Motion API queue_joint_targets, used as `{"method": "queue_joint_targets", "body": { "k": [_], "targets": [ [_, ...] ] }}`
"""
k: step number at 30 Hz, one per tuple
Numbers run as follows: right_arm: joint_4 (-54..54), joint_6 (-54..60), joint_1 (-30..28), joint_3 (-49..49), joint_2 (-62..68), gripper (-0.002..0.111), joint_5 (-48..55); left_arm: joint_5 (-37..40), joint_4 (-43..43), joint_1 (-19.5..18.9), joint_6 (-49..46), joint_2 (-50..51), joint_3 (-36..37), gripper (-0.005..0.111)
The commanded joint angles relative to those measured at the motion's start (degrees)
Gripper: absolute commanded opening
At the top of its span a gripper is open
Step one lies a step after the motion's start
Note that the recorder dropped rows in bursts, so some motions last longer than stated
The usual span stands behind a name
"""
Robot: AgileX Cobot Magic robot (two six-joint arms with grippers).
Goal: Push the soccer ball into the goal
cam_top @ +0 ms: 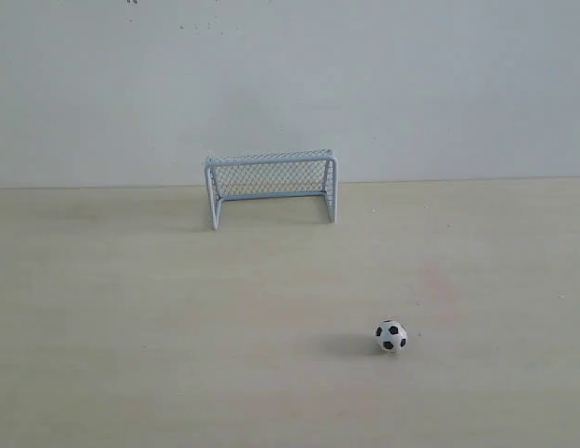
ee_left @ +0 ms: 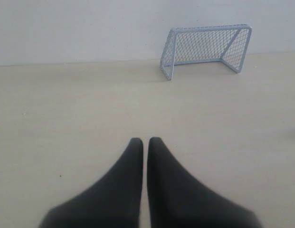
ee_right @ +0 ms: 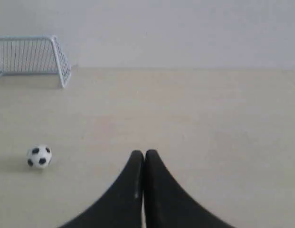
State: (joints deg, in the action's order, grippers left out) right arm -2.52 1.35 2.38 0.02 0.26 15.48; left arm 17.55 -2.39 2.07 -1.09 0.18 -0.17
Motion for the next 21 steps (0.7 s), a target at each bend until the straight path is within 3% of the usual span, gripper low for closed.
{"method": "queue_joint_targets", "body": {
  "k": [1, 8, 10, 15, 18, 21],
  "targets": [
    [0.37, 0.25, -0.14, -0.02, -0.26, 0.000, -11.89, -0.20, 0.10, -0.22, -0.30, -0.18, 0.17, 0.004],
    [-1.80, 0.25, -0.14, -0.02, -0.26, 0.000, -38.23, -0.20, 0.10, -0.22, -0.30, -0.18, 0.17, 0.004],
    [-6.01, 3.52, -0.14, -0.36, -0.26, 0.000, -40.45, -0.20, 0.10, -0.22, -0.30, -0.18, 0.17, 0.004],
    [-23.33, 30.37, -0.14, -13.90, 5.63, 0.000, -26.66, -0.20, 0.10, -0.22, -0.30, -0.18, 0.17, 0.004],
    [-27.36, 34.80, -0.14, -26.13, 18.13, 0.000, -17.99, -0.20, 0.10, -0.22, -0.30, -0.18, 0.17, 0.004],
    [-22.95, 35.03, -0.14, -41.62, 38.53, 0.000, 4.20, -0.20, 0.10, -0.22, -0.30, -0.18, 0.17, 0.004]
  ]
}}
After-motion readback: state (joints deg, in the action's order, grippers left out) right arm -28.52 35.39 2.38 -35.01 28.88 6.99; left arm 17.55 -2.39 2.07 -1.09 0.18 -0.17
